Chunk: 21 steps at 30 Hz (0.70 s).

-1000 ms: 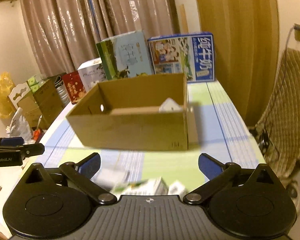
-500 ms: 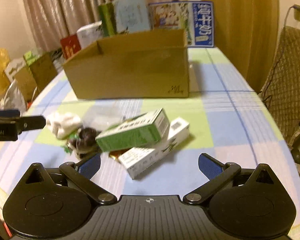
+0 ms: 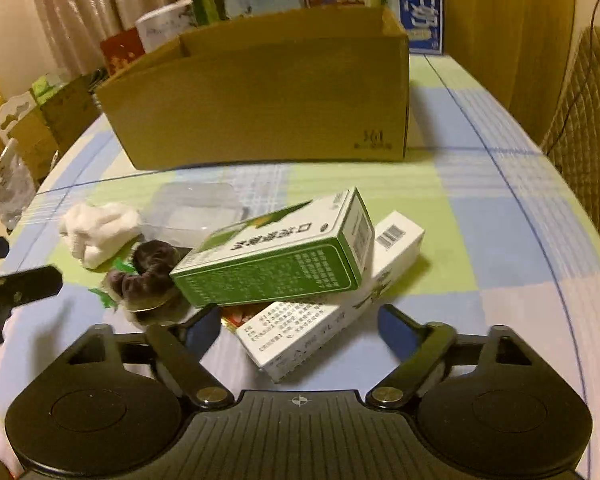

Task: Organize objects
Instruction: 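Grasp the long white medicine box with the right tool while the left tool grasps the brown scrunchie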

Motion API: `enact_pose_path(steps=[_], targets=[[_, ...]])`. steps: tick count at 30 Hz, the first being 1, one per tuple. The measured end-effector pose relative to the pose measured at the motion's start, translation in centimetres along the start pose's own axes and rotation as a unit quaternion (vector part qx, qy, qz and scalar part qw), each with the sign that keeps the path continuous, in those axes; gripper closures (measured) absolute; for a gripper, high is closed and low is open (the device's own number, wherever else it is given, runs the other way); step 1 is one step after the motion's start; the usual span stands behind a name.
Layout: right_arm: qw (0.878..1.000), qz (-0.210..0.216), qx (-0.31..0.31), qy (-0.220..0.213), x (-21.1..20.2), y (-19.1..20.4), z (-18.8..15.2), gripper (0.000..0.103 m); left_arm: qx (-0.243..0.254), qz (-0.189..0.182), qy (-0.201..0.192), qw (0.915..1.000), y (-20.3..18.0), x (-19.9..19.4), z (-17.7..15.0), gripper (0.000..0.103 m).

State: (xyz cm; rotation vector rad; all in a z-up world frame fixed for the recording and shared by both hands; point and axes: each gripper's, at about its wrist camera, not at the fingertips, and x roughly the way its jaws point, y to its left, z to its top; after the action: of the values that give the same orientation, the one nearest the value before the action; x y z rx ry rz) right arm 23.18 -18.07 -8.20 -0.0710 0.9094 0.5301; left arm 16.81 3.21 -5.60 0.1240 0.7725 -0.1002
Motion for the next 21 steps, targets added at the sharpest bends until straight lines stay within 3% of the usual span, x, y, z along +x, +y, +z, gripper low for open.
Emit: enact_pose_path(steps=[1, 5, 15, 21], targets=[[1.000, 0.000, 0.000, 0.003, 0.3, -0.1, 0.1, 0.034, 0.001, -0.003, 0.001, 1.0000, 0.0, 0.0, 0.0, 0.005], [1.000, -0.007, -0.007, 0.005, 0.8, -0.3, 0.2, 0.040, 0.004, -0.023, 0.003, 0.9997, -0.5, 0.2, -0.1, 0.005], [0.999, -0.042, -0.025, 0.014, -1.2, -1.0, -0.5, 0.079, 0.032, -0.052, 0.003, 0.9981, -2.3, 0.8, -0.1, 0.005], [0.998, -0.055, -0.031, 0.020, -2.7, -1.8, -1.5, 0.080, 0.055, -0.050, -0.004, 0.9972, -3.9, 1.6, 0.1, 0.014]])
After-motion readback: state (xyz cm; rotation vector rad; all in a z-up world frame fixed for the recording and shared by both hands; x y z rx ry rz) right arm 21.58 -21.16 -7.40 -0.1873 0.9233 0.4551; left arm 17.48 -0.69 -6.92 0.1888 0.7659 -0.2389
